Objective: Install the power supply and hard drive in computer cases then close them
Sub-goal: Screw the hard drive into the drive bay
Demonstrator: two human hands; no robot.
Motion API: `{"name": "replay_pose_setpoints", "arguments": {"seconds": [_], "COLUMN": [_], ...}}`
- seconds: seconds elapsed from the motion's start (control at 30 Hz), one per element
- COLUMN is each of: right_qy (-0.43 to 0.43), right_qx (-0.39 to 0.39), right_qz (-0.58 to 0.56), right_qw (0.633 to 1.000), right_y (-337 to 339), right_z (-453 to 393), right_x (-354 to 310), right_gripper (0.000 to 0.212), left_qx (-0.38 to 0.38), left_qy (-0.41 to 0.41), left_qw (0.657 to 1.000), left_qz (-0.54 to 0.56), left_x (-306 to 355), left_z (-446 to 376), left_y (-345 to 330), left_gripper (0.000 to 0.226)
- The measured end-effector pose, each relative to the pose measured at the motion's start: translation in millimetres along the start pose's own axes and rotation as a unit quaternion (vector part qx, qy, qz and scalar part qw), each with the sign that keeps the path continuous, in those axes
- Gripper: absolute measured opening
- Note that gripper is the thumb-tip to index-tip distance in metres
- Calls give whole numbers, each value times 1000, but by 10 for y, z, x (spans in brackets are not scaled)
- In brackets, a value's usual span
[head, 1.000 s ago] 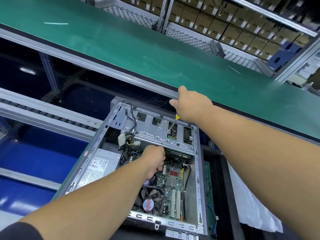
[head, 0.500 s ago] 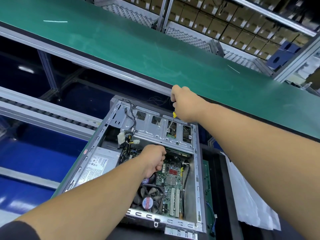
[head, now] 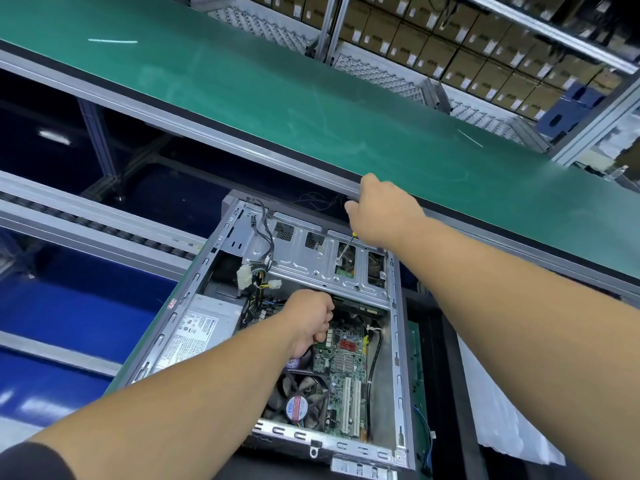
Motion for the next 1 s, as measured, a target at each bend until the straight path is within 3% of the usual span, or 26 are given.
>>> {"name": "replay_pose_setpoints", "arguments": {"seconds": [0.07, 0.13, 0.23, 0.3, 0.4, 0.5, 0.63, 0.67, 0.77, 0.83, 0.9, 0.97, 1.0], "right_qy": [44, 65, 32, 36, 82, 123, 83, 54, 24, 72, 103, 78, 52], "right_qx": [-42, -62, -22, -4, -61, -116, -31, -8, 21, -29, -71, -40, -9], "right_qz": [-89, -98, 29, 87, -19, -65, -29, -8, 24, -31, -76, -47, -8], "right_qw": [994, 991, 999, 996, 995, 983, 996, 998, 999, 996, 989, 995, 999], "right_y": [21, 44, 27, -4, 31, 90, -6, -32, -26, -1, 19, 10, 3], "right_z": [-28, -28, -11, -15, -40, -44, -33, -27, -1, -16, -26, -15, 1], "right_x": [-4, -11, -22, -32, -38, -28, -32, -16, 22, 7, -28, -36, -36], "right_gripper": [8, 18, 9, 14, 5, 25, 10, 18, 26, 13, 19, 7, 12], "left_qx": [3, 8, 12, 19, 47, 70, 100, 99, 64, 13, -31, -54, -63], "left_qy": [1, -1, -1, 1, 11, 27, 15, 14, 15, 21, 20, 5, -7], "left_qw": [1000, 1000, 1000, 1000, 999, 997, 994, 995, 998, 998, 996, 995, 995], "left_qz": [-1, -3, 3, 5, -11, -23, -34, -28, 10, 57, 86, 79, 74], "left_x": [0, 6, 12, 24, 46, 64, 21, 2, -20, 3, 42, 73, 85], "left_z": [-3, 3, 18, 43, 68, 95, 135, 147, 186, 226, 286, 335, 355], "left_y": [-1, 0, -1, -4, 13, 61, 89, 82, 28, -24, -62, -78, -82], "left_gripper": [26, 26, 25, 25, 21, 26, 31, 31, 33, 30, 25, 25, 26]}}
Point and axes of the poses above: each hand's wrist, its own z-axis away from the middle knuckle, its own y-axis out of the back of the hand, x = y × z, the point moved 3 cm from there along -z, towards the middle knuckle, and after that the axes turned 1 degree about y, right-handed, at the moved point
